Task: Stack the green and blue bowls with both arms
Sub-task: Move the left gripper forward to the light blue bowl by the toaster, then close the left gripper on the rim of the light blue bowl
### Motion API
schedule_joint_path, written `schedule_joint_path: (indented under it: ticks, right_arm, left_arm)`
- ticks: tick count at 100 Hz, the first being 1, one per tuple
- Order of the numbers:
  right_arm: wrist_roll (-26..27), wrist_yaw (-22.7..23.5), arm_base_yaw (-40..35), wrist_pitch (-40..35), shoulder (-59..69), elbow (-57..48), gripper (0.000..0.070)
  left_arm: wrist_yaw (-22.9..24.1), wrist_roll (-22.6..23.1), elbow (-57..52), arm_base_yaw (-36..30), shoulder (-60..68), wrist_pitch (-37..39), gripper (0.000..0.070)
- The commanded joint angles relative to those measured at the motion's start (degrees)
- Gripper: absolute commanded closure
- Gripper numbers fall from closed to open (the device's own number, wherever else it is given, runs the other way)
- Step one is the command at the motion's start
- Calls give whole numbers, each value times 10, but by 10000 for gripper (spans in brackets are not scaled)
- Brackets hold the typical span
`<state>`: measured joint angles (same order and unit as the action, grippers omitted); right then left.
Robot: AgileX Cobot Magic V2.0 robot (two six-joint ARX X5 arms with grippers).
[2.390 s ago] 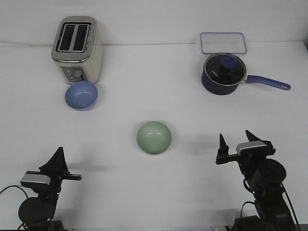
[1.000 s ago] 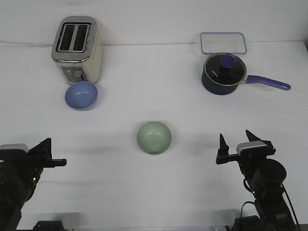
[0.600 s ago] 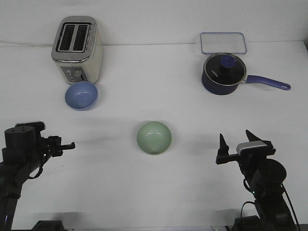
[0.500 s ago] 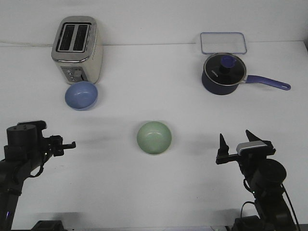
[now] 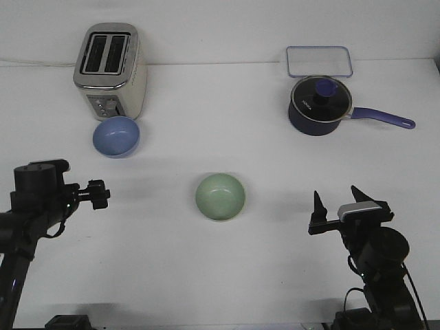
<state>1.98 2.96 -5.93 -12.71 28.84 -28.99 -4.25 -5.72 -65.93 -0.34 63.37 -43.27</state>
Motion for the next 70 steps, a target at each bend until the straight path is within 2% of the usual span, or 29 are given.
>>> schedule_joint_path:
  ticks: [1,23,40,70]
  right_arm:
    - [8,0,-1,7,1,-6,85]
    - [8,0,-1,7,1,-7,85]
    - [8,0,-1,7,1,-7,85]
    - [8,0,-1,7,1,-7,85]
  left_arm:
    - [2,5,-36,4,44,10,197]
    - [2,8,-172,17,214,28,197]
    - [2,33,-264,27,331,26,197]
    - [2,44,-317,49,455,47,197]
